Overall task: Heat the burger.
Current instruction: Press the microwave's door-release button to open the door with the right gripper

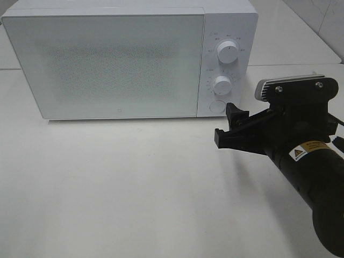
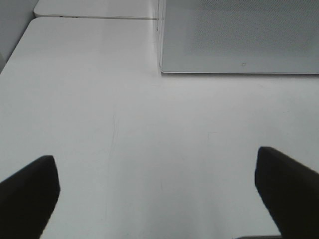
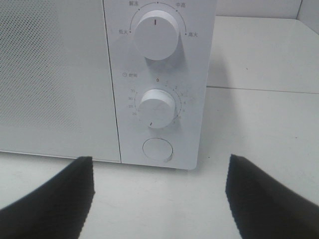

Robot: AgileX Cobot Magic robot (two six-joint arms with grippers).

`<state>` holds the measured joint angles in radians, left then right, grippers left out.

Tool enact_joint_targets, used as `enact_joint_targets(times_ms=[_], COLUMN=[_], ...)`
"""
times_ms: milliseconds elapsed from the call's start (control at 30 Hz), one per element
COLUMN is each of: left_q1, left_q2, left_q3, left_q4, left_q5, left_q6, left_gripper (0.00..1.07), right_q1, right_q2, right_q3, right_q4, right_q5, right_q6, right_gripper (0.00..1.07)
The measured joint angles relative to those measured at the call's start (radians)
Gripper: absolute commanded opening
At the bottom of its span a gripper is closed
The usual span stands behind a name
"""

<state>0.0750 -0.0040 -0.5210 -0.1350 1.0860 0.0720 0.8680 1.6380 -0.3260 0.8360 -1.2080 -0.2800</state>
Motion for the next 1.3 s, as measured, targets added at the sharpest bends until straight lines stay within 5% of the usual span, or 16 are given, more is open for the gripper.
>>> enact_joint_targets(times_ms=[433, 900, 1200, 1300], left_q1=[0.0, 0.0, 0.0, 0.0], left_q2=[0.0, 0.0, 0.0, 0.0], left_q3=[0.0, 0.0, 0.0, 0.0], left_q4=[0.0, 0.0, 0.0, 0.0], left_q5=[0.0, 0.0, 0.0, 0.0], left_q6=[0.0, 0.0, 0.0, 0.0], left_gripper=[1.0, 1.0, 1.0, 1.0], right_q1=[0.005, 0.005, 0.005, 0.005], right_q2=[0.0, 0.0, 0.0, 0.0], right_q3=[0.0, 0.0, 0.0, 0.0], right_q4=[0.001, 0.001, 0.001, 0.001], right_q5=[0.0, 0.0, 0.0, 0.0], right_q6=[0.326, 1.155, 1.454, 1.512], right_gripper=[0.63, 0.27, 0.0, 0.0])
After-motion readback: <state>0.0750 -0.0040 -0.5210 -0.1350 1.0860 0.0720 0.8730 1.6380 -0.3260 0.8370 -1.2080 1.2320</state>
